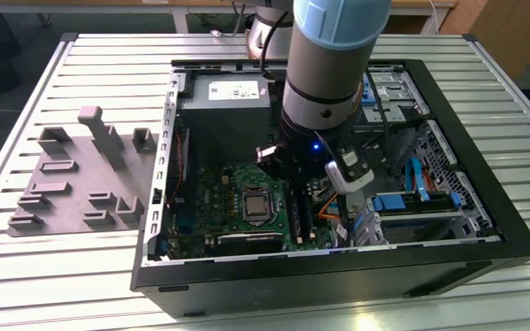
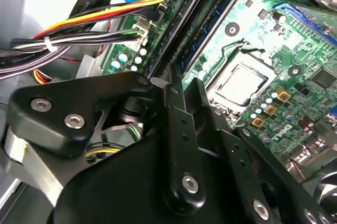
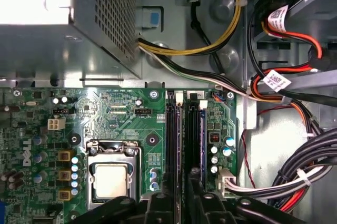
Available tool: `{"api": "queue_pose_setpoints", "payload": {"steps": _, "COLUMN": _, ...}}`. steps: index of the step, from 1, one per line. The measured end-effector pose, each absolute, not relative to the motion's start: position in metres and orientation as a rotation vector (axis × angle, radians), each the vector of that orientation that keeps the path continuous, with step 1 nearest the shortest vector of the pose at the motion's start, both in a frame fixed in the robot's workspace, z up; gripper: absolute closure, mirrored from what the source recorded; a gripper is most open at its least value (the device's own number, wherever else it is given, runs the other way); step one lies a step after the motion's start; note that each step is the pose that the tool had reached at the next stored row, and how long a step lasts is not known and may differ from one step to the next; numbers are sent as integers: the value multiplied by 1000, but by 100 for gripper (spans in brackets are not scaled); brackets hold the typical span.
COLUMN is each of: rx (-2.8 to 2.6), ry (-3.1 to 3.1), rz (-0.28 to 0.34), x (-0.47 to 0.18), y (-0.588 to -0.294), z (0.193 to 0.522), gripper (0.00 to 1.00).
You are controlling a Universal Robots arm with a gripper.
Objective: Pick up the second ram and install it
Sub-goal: 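Press down the second ram until it locks into place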
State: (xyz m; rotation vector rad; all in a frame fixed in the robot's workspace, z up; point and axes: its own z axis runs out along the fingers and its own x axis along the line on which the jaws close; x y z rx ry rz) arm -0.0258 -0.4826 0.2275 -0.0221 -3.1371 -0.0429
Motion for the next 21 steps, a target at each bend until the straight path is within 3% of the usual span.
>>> {"api": "queue_pose_setpoints", "payload": {"steps": 3, "rx": -22, "ry": -3135, "rz": -44, "x": -26, "y": -483, "z": 228, "gripper": 80}}
{"api": "queue_pose_setpoints", "payload": {"steps": 4, "rx": -22, "ry": -3135, "rz": -44, "x": -26, "y": -483, "z": 228, "gripper": 87}}
{"api": "queue_pose_setpoints", "payload": {"steps": 21, "rx": -22, "ry": -3135, "rz": -44, "x": -26, "y": -483, "z": 222, "gripper": 87}}
